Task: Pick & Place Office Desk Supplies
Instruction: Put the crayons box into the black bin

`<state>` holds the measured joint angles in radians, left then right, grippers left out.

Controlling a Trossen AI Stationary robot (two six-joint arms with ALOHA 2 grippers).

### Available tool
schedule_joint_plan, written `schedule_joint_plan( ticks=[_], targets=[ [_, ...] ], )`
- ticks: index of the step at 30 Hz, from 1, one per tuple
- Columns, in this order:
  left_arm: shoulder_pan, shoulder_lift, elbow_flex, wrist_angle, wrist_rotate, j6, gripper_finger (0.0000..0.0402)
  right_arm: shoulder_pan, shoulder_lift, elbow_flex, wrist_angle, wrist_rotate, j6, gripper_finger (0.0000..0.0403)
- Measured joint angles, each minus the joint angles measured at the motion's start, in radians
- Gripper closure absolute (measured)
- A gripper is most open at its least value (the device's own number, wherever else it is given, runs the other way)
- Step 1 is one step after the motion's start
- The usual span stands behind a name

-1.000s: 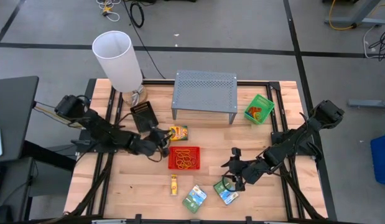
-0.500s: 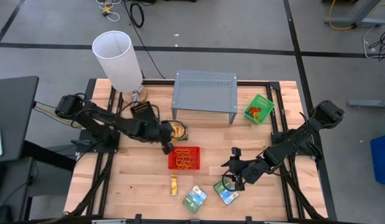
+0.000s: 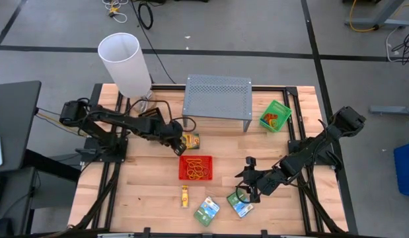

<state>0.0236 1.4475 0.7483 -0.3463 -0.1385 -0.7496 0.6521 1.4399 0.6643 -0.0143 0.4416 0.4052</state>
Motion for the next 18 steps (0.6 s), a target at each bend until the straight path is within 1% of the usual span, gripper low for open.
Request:
schedule_joint_plan(
  ticks=[3,8,16,18],
  targets=[
    [0.017,0.003,0.0,0.019,0.033,-0.039,0.0307,0.0,0.0,0.0,0.0,0.0,-0.008,0.0208],
    [0.054,0.01,0.0,0.029,0.034,-0.1,0.0307,0.0,0.0,0.0,0.001,0.0,-0.025,0.0208],
    [0.09,0.011,0.0,0.02,0.033,-0.099,0.0306,0.001,0.0,0.0,0.001,-0.007,-0.036,0.0208],
    [0.092,0.011,0.0,0.029,0.049,-0.099,0.0301,0.001,0.0,0.0,0.002,-0.018,-0.037,0.0208]
  ],
)
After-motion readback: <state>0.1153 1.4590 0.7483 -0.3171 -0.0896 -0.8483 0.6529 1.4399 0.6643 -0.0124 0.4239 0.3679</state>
